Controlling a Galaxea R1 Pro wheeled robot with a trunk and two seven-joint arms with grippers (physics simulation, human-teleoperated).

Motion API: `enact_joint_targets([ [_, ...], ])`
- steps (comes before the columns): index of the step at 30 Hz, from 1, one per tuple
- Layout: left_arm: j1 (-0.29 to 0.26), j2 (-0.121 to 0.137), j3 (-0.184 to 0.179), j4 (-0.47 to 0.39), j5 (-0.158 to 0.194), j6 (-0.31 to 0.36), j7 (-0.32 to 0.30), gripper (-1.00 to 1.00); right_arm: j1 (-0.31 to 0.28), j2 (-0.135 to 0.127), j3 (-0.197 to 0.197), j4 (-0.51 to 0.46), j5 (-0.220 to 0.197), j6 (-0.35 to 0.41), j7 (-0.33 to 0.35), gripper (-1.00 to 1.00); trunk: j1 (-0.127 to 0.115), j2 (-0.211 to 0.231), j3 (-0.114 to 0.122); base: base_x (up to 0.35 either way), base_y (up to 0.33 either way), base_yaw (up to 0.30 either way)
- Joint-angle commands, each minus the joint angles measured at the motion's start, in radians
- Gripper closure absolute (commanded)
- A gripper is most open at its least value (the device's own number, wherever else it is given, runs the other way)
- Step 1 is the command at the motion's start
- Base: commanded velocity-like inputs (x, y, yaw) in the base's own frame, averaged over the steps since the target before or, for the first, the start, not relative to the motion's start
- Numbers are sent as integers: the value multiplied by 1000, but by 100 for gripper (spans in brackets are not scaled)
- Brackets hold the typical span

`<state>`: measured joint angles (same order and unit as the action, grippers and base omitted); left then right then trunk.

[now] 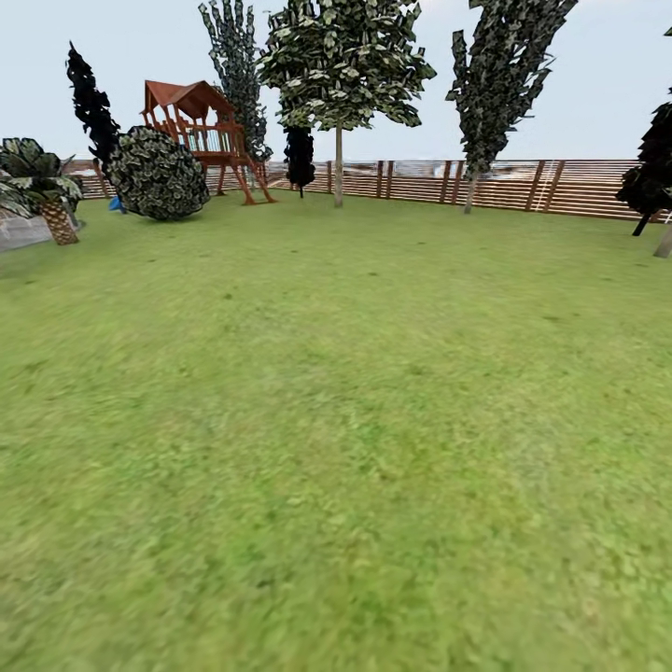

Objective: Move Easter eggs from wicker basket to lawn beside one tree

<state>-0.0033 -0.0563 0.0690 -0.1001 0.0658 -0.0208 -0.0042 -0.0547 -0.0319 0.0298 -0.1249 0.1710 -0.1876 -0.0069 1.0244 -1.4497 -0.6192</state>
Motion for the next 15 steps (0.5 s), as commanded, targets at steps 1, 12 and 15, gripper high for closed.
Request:
enact_joint_targets([
  [1,0,0,6,0,6,-2,0,-100,-1,0,2,1,5,-3,-1,-100,1,0,-1,339,0,0],
  [12,0,0,6,0,6,-2,0,-100,-1,-1,4,2,7,-3,-1,-100,1,0,-1,338,0,0],
  [15,-1,-1,6,0,6,-2,0,-100,-1,-3,4,3,7,-3,-1,-100,1,0,-1,339,0,0],
])
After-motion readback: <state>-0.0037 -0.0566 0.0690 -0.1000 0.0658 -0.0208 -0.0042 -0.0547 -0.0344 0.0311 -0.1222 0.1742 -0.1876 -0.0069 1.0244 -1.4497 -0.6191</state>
